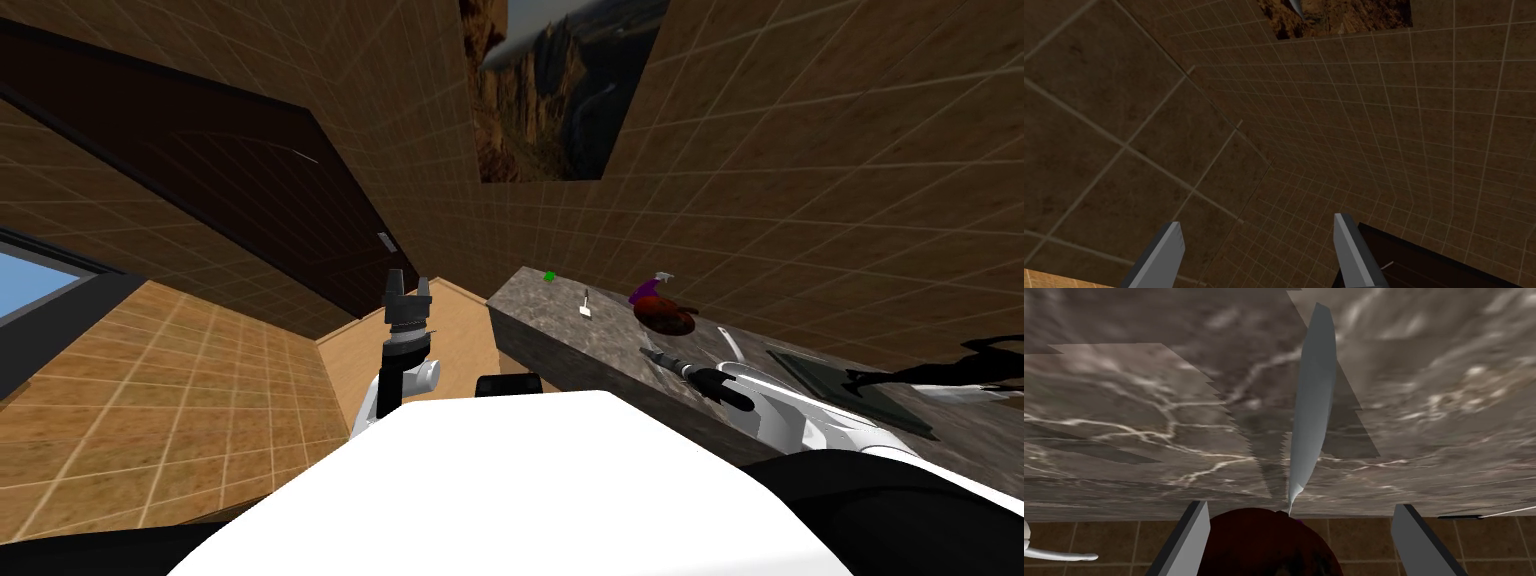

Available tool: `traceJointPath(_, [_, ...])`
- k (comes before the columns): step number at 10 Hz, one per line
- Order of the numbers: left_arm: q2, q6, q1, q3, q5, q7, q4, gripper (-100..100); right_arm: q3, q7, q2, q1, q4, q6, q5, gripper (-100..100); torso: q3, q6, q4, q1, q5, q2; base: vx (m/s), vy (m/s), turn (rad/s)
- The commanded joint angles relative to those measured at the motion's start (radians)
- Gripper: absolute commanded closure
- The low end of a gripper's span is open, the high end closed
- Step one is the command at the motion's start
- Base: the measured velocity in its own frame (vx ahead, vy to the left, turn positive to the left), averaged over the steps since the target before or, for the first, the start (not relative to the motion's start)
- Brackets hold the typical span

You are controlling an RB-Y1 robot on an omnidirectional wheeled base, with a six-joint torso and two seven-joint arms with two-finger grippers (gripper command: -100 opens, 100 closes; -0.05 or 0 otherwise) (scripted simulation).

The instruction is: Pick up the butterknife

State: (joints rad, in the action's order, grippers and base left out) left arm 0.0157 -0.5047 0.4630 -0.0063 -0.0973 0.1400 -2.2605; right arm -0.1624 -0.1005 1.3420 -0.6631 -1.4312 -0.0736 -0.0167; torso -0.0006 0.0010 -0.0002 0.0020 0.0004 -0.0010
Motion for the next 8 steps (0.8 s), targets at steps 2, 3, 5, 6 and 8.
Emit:
traceJointPath(2, [0.0,0.0,0.0,0.0,0.0,0.0,0.0,0,-0.006,0.012,-0.032,0.015,0.026,0.005,-0.01,-100,0.001,0.0,0.0,-0.001,0.0,0.001,0.013,-0.012,0.051])
traceJointPath(3, [0.0,0.0,0.0,0.0,0.0,0.0,0.0,0,-0.009,0.017,-0.045,0.021,0.036,0.007,-0.014,-100,0.0,0.0,0.0,-0.003,-0.001,0.001,0.043,-0.04,0.073])
traceJointPath(5, [0.0,0.0,0.0,0.0,0.0,0.0,0.0,0,-0.01,0.019,-0.053,0.024,0.04,0.006,-0.016,-100,0.001,0.0,0.0,-0.003,-0.001,0.001,0.002,-0.014,0.03])
traceJointPath(6, [0.0,0.0,0.0,0.0,0.0,0.0,0.0,0,-0.01,0.021,-0.055,0.025,0.041,0.005,-0.017,100,0.001,0.0,0.001,-0.002,-0.001,0.002,0.0,0.0,0.0])
traceJointPath(8, [0.0,0.0,0.0,0.0,0.0,0.0,0.0,0,-0.01,0.02,-0.054,0.024,0.043,0.002,-0.016,100,0.002,-0.001,0.001,-0.001,-0.001,0.002,-0.001,-0.001,-0.007])
